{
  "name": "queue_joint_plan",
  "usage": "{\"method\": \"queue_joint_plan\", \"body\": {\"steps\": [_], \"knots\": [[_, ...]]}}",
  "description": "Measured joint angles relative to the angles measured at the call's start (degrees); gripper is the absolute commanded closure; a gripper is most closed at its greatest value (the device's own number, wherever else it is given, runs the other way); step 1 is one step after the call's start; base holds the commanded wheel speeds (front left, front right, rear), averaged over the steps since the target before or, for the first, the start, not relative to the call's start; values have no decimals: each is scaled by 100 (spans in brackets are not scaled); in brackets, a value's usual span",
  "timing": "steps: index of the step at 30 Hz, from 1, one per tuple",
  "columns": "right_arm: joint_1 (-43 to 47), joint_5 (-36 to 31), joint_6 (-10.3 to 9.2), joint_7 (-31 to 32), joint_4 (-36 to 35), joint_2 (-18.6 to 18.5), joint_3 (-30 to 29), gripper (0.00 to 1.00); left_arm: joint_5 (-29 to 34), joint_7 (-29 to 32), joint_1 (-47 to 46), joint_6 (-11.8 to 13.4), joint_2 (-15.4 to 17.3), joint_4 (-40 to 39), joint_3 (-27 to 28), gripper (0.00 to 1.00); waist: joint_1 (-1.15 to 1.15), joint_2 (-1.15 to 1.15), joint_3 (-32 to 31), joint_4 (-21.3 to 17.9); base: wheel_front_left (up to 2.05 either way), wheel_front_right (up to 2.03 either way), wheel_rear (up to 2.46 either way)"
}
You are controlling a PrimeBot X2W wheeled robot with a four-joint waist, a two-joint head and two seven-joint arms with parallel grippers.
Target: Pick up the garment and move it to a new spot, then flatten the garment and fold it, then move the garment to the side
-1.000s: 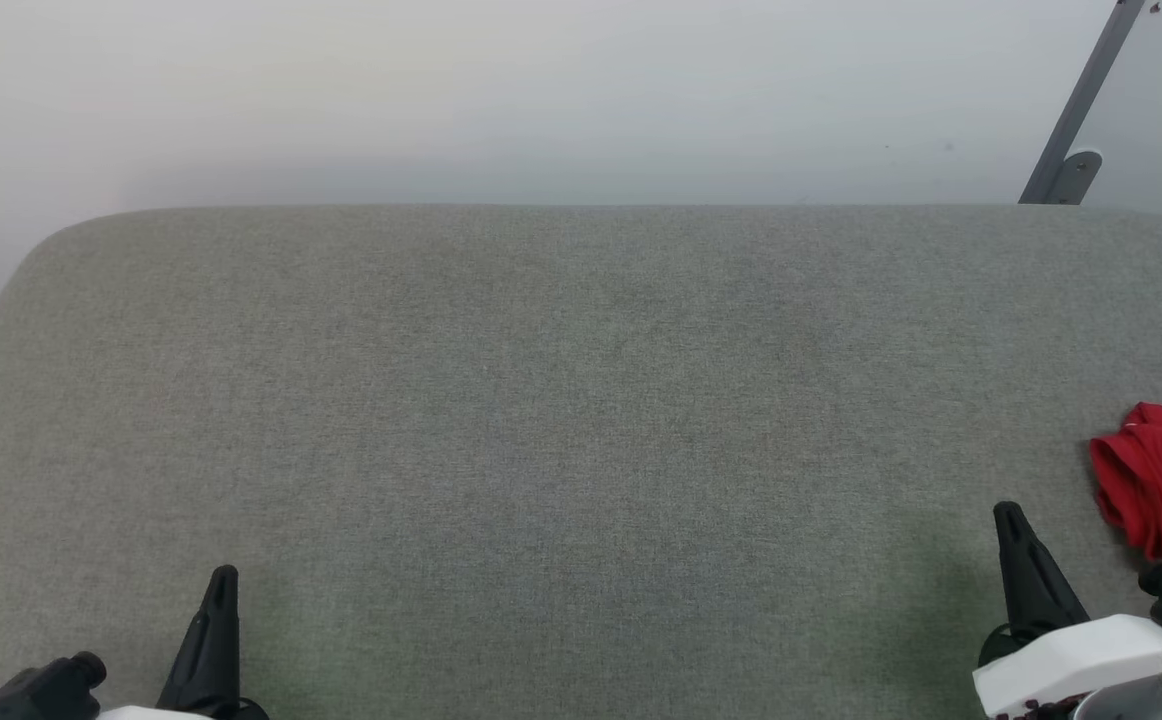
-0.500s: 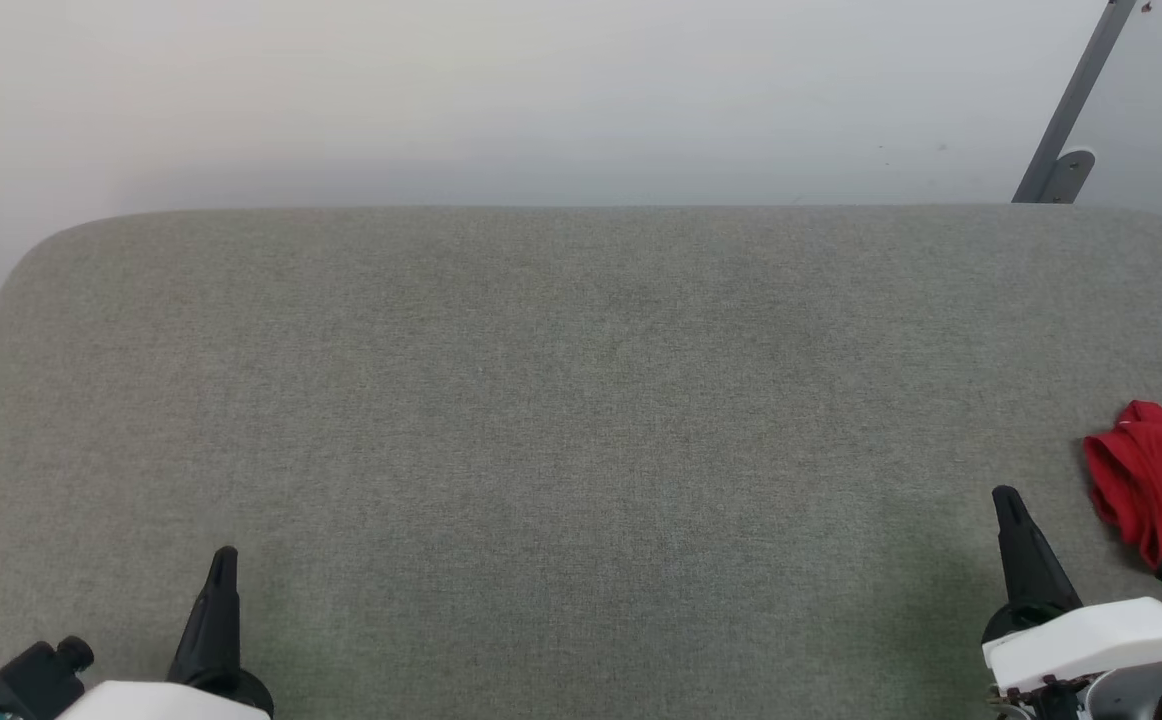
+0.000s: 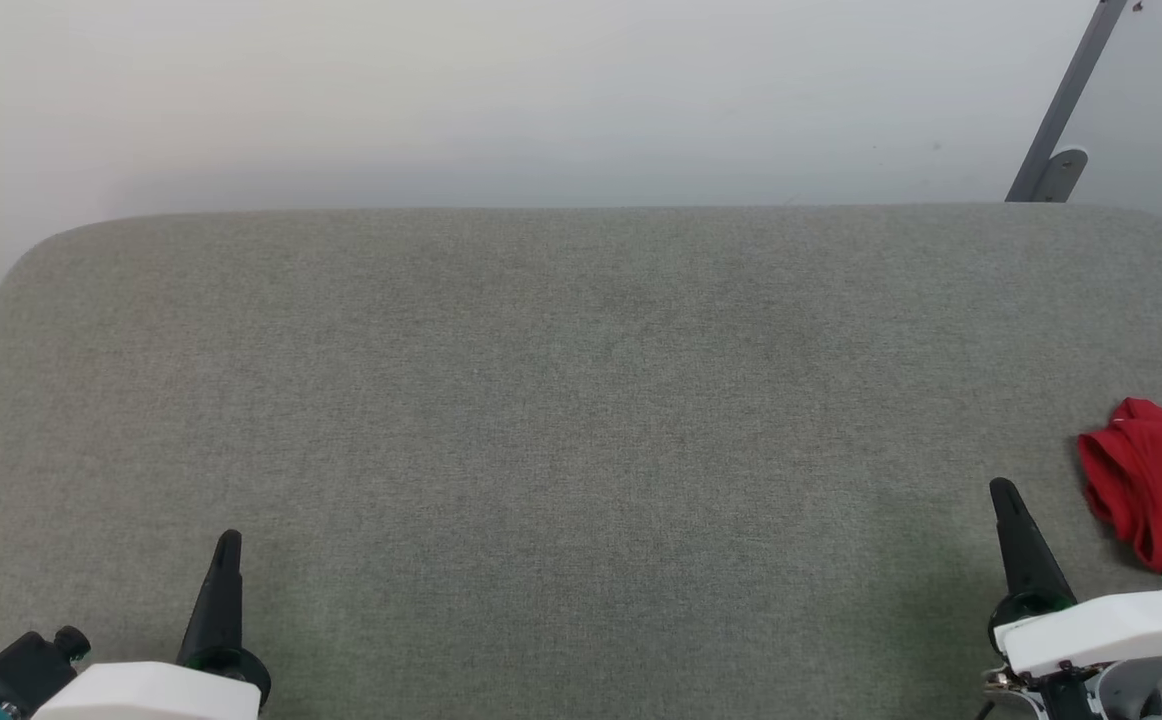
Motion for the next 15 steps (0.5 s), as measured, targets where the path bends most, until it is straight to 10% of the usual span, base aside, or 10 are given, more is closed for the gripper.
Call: {"method": "queue_joint_plan", "body": {"steps": [15], "knots": [[-123,1001,-1,110,123,9,-10,100,-811,275,-207,1,-152,80,109,100,0,0,-11,-43,0,0,0]]}}
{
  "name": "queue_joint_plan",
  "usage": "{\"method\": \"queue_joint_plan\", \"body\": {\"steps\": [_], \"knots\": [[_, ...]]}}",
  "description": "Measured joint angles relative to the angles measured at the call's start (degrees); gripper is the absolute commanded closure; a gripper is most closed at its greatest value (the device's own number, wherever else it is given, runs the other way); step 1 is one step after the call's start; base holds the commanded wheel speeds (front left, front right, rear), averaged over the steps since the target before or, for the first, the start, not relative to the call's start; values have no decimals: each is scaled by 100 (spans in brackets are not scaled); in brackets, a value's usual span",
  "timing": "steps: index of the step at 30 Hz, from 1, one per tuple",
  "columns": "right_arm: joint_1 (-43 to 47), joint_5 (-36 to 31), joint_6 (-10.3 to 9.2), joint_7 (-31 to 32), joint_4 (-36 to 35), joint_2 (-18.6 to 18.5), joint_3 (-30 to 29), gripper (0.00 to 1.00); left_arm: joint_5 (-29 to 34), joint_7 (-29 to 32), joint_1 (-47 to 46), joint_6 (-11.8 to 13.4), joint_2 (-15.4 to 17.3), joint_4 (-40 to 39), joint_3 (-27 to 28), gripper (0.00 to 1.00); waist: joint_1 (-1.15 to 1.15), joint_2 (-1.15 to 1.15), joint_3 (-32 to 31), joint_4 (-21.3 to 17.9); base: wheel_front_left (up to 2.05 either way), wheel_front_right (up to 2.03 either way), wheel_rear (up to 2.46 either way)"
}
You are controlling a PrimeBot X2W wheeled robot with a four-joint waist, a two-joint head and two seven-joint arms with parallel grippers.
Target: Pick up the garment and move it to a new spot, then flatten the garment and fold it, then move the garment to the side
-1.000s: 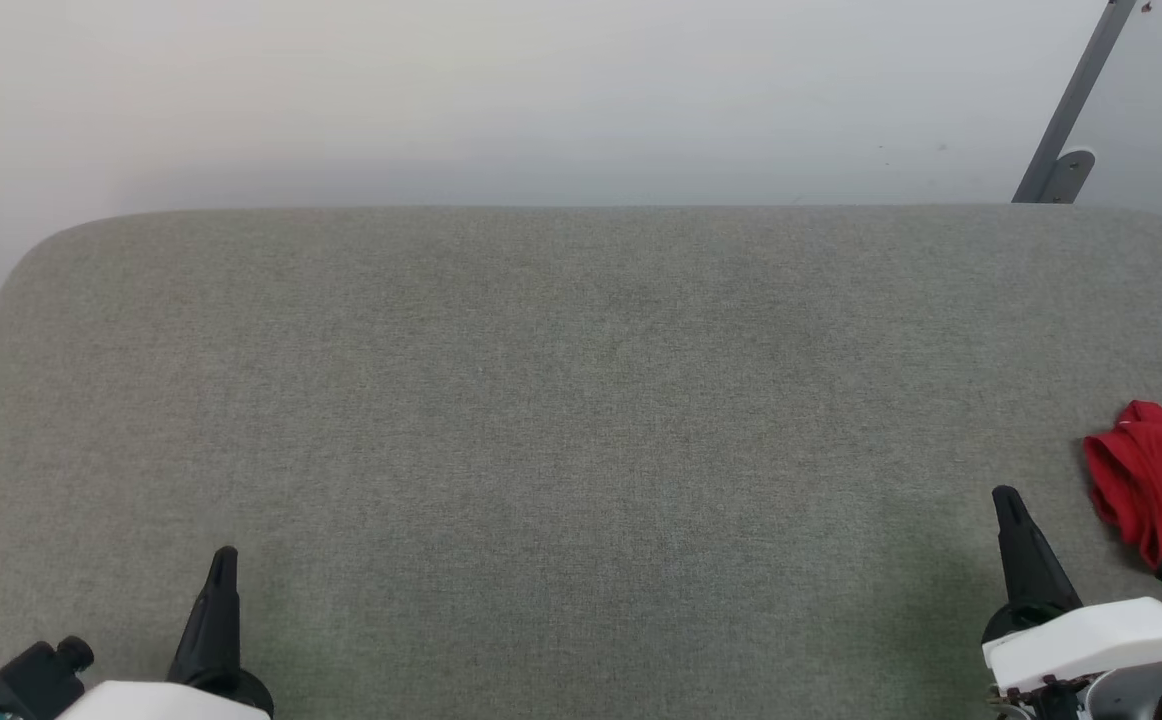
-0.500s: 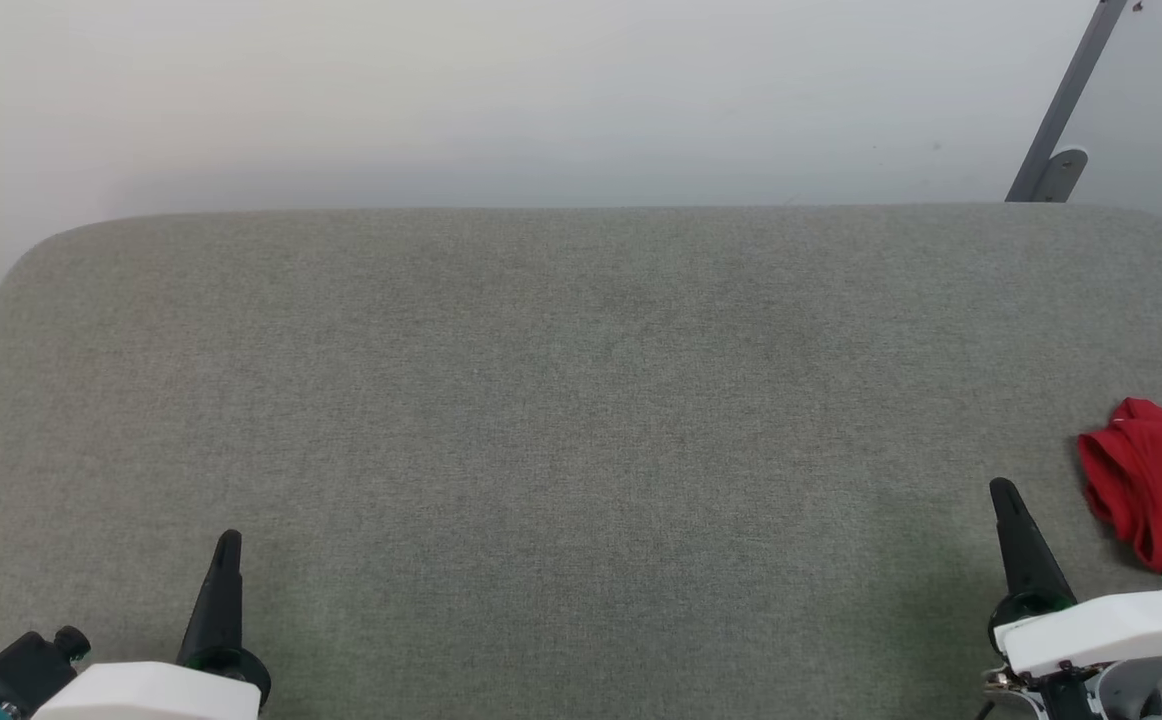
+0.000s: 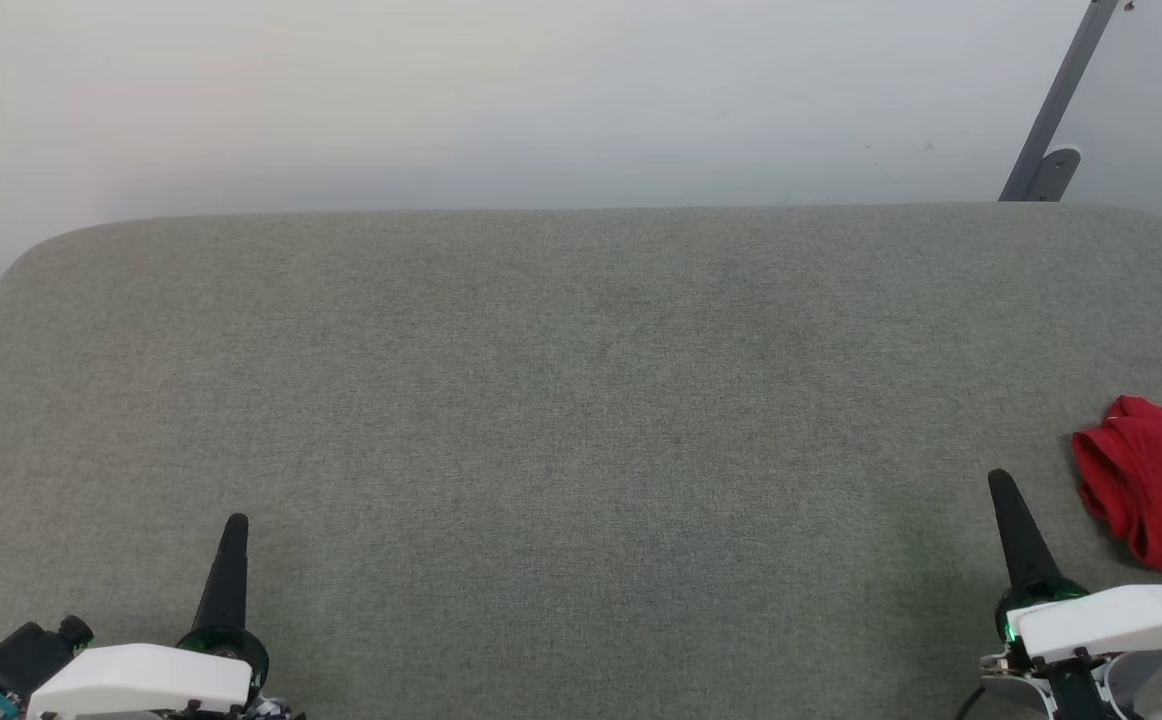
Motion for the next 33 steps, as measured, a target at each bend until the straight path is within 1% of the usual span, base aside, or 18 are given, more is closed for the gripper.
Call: {"method": "queue_joint_plan", "body": {"steps": [33], "knots": [[-230,1629,-5,229,170,23,-10,100,-1358,442,-339,0,-236,129,194,100,0,0,-21,-86,0,0,0]]}}
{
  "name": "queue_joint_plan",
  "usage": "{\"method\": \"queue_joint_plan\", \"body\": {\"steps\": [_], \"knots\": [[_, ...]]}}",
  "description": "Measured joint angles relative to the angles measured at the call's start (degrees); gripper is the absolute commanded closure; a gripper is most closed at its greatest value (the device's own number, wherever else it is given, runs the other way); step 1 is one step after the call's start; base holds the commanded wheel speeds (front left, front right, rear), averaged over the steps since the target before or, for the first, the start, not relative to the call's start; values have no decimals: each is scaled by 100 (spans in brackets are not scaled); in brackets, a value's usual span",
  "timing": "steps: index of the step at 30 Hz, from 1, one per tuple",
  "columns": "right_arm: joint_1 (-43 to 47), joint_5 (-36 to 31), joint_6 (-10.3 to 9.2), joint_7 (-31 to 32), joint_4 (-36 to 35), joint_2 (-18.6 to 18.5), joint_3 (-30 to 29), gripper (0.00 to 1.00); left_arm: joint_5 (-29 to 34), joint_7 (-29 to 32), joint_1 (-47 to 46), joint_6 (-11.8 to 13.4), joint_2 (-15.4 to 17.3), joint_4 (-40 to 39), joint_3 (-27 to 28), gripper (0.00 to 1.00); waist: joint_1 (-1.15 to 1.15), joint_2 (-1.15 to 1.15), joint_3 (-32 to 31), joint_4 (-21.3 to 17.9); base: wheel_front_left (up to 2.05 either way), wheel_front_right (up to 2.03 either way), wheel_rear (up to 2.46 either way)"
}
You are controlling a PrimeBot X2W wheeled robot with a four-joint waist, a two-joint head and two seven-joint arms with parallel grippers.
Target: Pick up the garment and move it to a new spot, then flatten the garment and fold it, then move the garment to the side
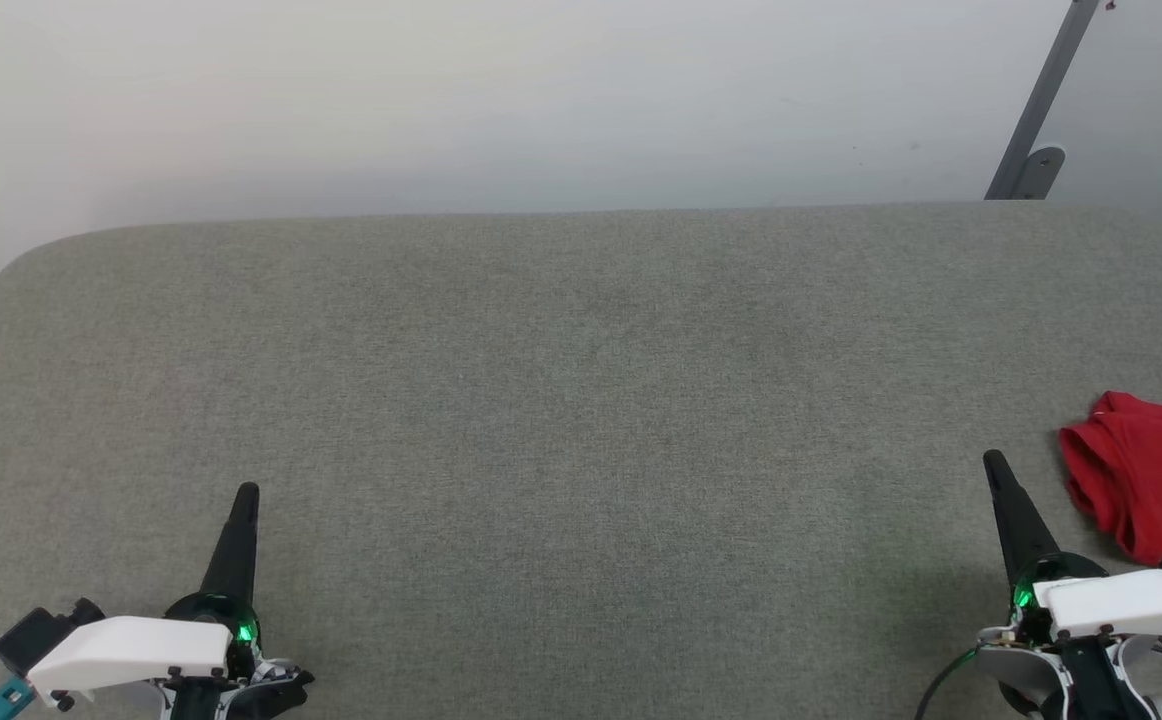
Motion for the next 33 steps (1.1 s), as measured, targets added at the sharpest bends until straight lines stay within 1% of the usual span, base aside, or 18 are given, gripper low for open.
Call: {"method": "queue_joint_plan", "body": {"steps": [33], "knots": [[-181,1274,0,160,121,21,-8,100,-1045,370,-260,0,-199,112,169,100,0,0,-21,-86,0,0,0]]}}
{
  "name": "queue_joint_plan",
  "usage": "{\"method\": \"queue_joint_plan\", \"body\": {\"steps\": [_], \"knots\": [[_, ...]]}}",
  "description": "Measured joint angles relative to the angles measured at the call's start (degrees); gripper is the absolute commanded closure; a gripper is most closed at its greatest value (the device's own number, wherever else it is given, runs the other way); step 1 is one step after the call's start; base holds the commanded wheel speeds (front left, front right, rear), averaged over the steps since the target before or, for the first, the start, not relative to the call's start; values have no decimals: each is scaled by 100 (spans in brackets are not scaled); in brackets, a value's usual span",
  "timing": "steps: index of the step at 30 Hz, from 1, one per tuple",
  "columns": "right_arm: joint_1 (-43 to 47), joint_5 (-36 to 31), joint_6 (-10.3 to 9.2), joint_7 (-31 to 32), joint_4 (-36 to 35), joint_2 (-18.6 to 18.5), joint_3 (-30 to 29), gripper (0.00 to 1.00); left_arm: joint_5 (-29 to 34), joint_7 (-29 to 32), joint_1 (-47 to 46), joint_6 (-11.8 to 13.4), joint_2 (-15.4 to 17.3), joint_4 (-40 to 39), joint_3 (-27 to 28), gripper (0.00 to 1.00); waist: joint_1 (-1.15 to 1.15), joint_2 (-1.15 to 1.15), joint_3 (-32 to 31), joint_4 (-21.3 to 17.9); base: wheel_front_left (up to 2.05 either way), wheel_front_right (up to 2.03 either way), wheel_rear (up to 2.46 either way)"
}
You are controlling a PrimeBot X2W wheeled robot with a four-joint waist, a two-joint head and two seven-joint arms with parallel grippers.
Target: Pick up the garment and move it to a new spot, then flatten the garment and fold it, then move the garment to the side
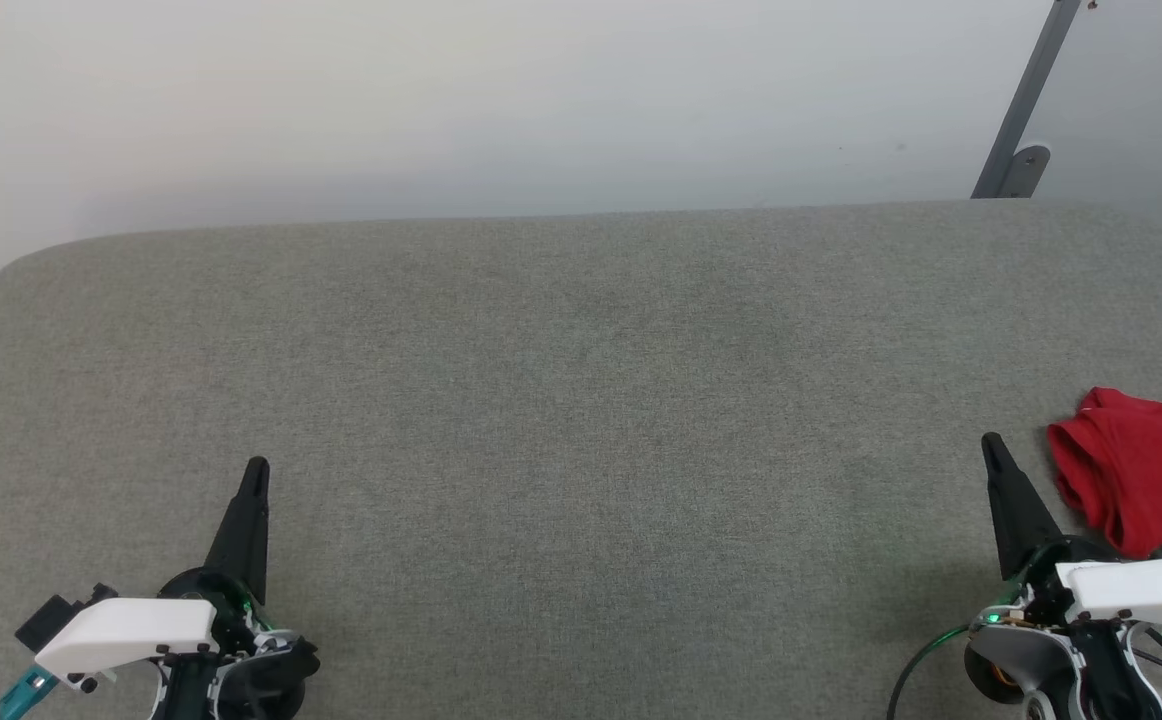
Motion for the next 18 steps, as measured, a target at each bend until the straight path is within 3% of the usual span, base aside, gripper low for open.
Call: {"method": "queue_joint_plan", "body": {"steps": [18], "knots": [[-15,2,0,4,4,1,-1,100,0,4,-11,1,-9,1,15,100,0,0,0,0,0,0,0]]}}
